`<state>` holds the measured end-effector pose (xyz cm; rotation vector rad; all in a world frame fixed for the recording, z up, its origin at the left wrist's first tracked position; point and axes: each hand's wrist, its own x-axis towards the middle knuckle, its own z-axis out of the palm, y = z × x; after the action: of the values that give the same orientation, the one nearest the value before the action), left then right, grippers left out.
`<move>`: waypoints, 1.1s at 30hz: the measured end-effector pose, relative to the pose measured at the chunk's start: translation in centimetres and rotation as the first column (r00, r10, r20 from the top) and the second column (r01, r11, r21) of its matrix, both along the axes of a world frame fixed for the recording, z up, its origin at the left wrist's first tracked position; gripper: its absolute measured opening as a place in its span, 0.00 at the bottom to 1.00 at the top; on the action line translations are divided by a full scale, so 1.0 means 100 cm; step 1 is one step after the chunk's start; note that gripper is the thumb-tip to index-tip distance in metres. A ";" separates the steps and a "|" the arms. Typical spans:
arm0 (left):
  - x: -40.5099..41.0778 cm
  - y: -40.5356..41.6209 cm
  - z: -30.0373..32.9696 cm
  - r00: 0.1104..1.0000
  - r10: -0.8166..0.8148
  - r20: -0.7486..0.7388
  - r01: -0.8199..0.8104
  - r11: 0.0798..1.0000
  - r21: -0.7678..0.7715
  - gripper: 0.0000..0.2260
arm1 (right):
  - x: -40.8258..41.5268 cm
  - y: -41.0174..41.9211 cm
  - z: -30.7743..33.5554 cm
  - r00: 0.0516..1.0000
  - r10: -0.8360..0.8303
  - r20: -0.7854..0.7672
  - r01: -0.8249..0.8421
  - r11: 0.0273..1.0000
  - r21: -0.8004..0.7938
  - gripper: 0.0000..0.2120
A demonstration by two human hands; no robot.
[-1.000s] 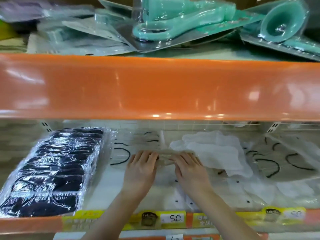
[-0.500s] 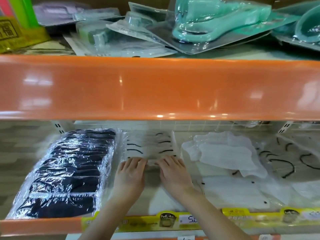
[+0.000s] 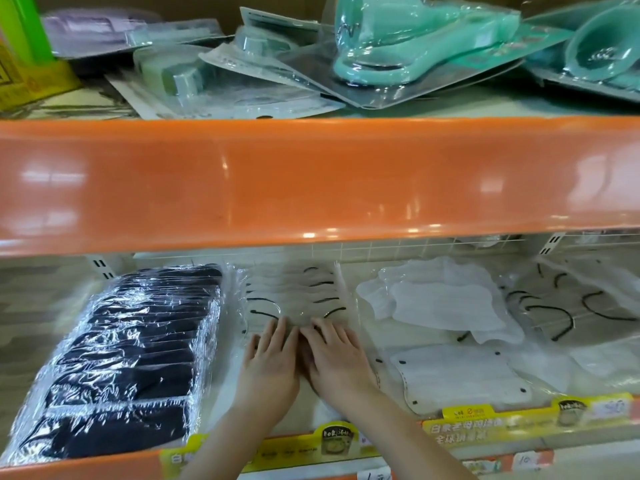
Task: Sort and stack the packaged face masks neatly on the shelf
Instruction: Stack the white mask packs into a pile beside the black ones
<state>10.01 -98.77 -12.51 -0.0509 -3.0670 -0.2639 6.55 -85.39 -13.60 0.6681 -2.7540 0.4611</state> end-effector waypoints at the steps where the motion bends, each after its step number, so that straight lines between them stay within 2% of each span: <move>1: 0.000 0.000 0.000 1.000 -0.002 0.006 0.002 1.000 -0.001 0.23 | 0.000 0.001 0.001 1.000 0.004 0.011 -0.004 1.000 -0.007 0.17; 8: -0.002 0.005 0.006 0.996 0.084 -0.003 -0.084 0.996 -0.012 0.19 | -0.009 0.013 0.016 0.995 0.041 0.089 -0.039 0.999 -0.027 0.20; 14: -0.010 0.033 0.031 0.989 0.101 -0.113 -0.102 0.995 -0.010 0.13 | -0.016 0.051 0.029 0.986 0.066 0.155 -0.054 0.995 -0.081 0.31; 17: -0.015 0.059 0.042 0.988 0.074 -0.134 -0.069 0.997 0.040 0.07 | -0.016 0.076 0.028 0.997 0.010 0.072 0.001 0.988 -0.153 0.23; 20: -0.018 0.092 0.047 0.991 0.038 -0.126 -0.026 0.995 0.095 0.08 | -0.017 0.106 0.023 0.996 -0.064 -0.057 0.052 0.982 -0.183 0.15; 22: -0.021 0.116 0.048 0.994 -0.018 -0.112 0.035 0.988 0.148 0.09 | -0.017 0.128 0.023 0.992 -0.090 -0.084 0.075 0.983 -0.168 0.14; 24: -0.026 0.139 0.047 0.994 -0.054 -0.100 0.068 0.988 0.138 0.12 | -0.017 0.152 0.025 0.988 -0.119 -0.095 0.104 0.983 -0.150 0.14; 28: -0.038 0.184 0.036 0.971 -0.116 -0.211 0.155 0.972 0.176 0.07 | -0.015 0.201 0.027 0.983 -0.166 -0.083 0.155 0.980 -0.126 0.13; 30: -0.043 0.208 0.033 0.959 -0.143 -0.244 0.193 0.962 0.196 0.14 | -0.014 0.226 0.028 0.981 -0.171 -0.096 0.161 0.981 -0.110 0.12; 33: -0.048 0.246 0.035 0.937 -0.159 -0.311 0.231 0.950 0.212 0.14 | -0.015 0.261 0.030 0.975 -0.194 -0.111 0.182 0.977 -0.107 0.13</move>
<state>5.25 -74.20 -9.00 -0.3534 -2.7144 -0.5888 5.02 -59.30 -10.62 0.3932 -2.6296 0.4902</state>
